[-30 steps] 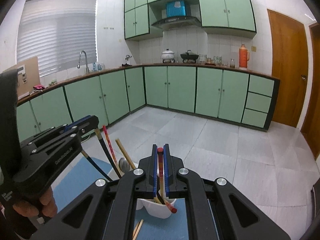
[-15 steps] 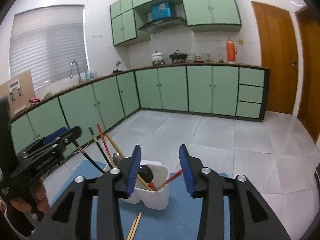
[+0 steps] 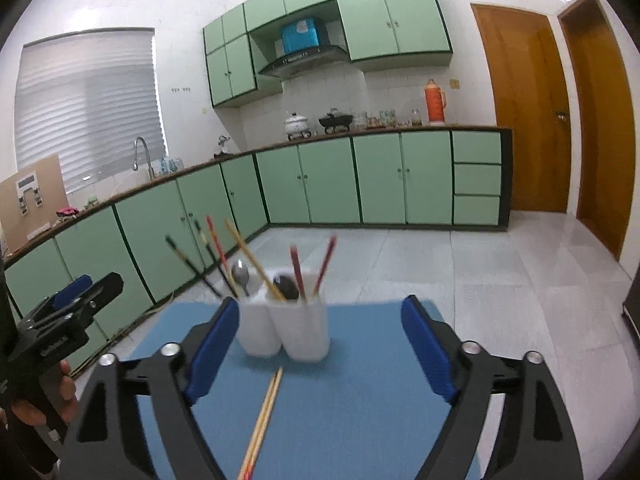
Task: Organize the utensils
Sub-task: 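Open both tools and pull them back over the last two chopsticks, then lower the right tool onto the red-patterned chopstick and close it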
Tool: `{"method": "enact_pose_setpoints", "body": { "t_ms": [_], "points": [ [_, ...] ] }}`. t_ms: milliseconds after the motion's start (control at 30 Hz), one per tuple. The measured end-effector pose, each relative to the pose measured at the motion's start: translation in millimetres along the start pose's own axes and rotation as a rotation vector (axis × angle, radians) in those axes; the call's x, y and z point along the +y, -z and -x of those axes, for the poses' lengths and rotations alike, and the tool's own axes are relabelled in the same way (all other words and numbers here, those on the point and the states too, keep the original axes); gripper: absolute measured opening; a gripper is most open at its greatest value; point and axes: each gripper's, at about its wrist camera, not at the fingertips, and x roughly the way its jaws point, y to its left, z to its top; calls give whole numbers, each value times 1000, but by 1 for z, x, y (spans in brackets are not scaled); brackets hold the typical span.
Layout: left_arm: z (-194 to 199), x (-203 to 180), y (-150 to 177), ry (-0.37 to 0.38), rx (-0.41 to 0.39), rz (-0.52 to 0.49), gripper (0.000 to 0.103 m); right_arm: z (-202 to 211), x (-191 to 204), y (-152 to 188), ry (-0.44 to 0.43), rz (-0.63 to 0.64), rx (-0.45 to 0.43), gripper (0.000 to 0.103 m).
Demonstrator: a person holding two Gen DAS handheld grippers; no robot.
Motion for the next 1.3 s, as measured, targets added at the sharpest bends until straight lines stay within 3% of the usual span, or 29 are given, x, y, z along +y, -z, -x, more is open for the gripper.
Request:
{"method": "enact_pose_setpoints", "body": {
  "t_ms": [167, 533, 700, 867, 1167, 1300],
  "points": [
    [12, 4, 40, -15, 87, -10, 93, 6, 0, 40, 26, -6, 72, 91],
    [18, 32, 112, -80, 295, -42, 93, 2, 16, 121, 32, -3, 243, 90],
    [23, 43, 130, -103, 351, -45, 93, -1, 34, 149, 1, 36, 318, 81],
    [26, 49, 144, -115, 379, -42, 93, 0, 52, 171, -27, 83, 364, 64],
    [27, 47, 154, -122, 404, -38, 93, -5, 69, 184, -57, 139, 417, 44],
    [26, 46, 155, -120, 409, -33, 93, -8, 72, 188, -51, 156, 433, 39]
  ]
}}
